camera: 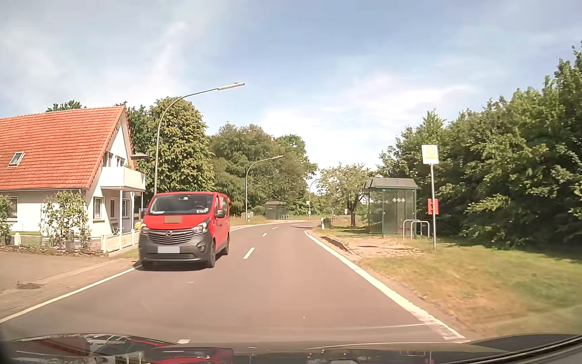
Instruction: Follow the waypoints while adhering to traffic rules and regulations
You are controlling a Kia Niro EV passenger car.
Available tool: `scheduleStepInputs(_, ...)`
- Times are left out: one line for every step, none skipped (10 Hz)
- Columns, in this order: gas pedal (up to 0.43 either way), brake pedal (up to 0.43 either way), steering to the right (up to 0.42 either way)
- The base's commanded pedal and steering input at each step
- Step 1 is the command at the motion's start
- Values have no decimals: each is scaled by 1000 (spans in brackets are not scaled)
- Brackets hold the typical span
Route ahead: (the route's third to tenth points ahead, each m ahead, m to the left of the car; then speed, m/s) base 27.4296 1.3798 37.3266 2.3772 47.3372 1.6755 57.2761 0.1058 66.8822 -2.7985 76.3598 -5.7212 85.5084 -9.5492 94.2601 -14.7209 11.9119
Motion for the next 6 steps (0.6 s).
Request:
scheduleStepInputs(260,0,-43)
scheduleStepInputs(260,0,-40)
scheduleStepInputs(260,0,-35)
scheduleStepInputs(260,0,-33)
scheduleStepInputs(260,0,-31)
scheduleStepInputs(260,0,-30)
